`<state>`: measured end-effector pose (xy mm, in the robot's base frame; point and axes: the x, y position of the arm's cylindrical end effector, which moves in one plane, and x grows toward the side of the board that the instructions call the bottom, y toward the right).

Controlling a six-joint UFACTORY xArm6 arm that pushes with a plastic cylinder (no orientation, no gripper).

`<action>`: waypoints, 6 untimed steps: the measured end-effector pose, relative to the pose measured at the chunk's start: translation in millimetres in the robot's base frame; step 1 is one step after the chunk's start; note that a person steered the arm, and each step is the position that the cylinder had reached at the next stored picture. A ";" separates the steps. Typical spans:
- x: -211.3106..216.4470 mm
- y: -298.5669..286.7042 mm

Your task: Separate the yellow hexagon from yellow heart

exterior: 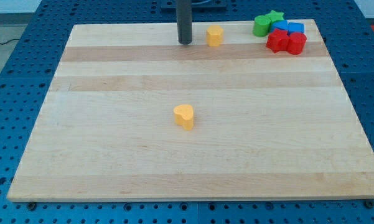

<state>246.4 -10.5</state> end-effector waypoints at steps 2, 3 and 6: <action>-7.1 72.9; -7.1 61.8; 6.9 97.6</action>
